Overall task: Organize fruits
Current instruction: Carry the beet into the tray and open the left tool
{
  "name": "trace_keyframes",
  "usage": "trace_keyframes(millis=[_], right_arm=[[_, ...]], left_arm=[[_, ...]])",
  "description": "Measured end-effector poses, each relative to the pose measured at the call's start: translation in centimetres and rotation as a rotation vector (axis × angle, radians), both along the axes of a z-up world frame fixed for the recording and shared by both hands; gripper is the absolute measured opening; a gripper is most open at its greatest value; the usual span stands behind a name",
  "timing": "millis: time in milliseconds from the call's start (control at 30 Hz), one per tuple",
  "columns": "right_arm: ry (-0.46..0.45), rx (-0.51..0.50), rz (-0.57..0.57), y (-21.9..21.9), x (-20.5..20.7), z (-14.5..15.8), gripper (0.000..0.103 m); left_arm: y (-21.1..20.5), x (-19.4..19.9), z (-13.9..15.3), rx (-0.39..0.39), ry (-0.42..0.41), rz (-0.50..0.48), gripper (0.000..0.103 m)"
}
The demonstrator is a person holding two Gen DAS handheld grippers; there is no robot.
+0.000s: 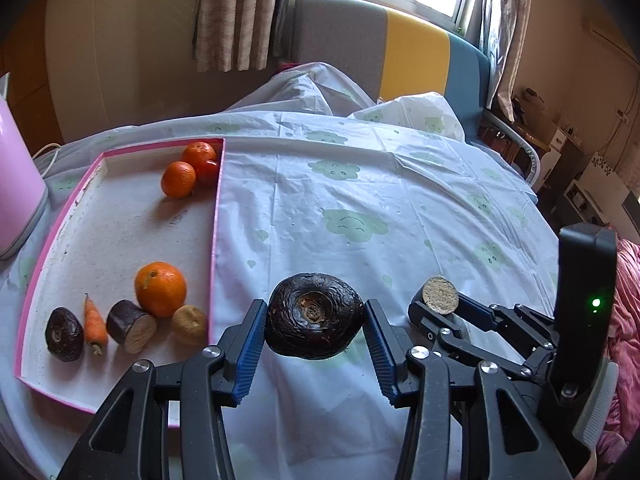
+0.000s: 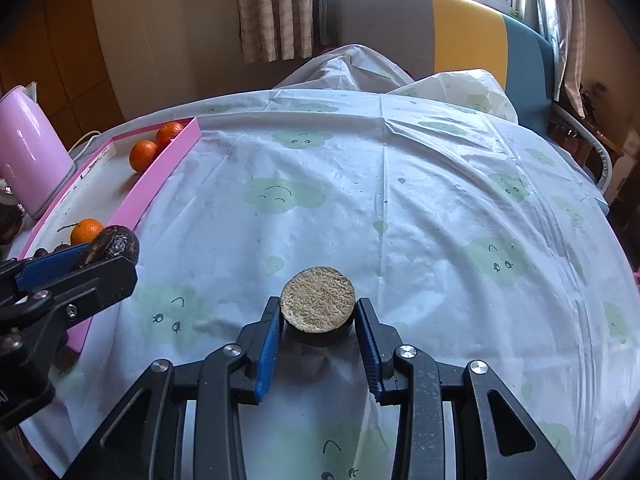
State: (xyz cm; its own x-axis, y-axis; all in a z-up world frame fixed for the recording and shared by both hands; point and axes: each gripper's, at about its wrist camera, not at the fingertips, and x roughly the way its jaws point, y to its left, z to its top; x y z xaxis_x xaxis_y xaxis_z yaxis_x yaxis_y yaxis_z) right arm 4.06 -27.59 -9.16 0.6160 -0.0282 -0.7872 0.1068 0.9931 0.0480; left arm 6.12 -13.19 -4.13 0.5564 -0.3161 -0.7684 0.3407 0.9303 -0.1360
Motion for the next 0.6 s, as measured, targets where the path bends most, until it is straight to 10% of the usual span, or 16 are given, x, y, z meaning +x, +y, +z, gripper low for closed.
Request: trace_keyframes(millis=[600], right_arm=[[0.008,-0.059,0.002,1.5,-0.2,-0.4,0.036]], left_arm=[[7.5,-0.7,2.4,-0.049,-0.066,0.151,0.049]])
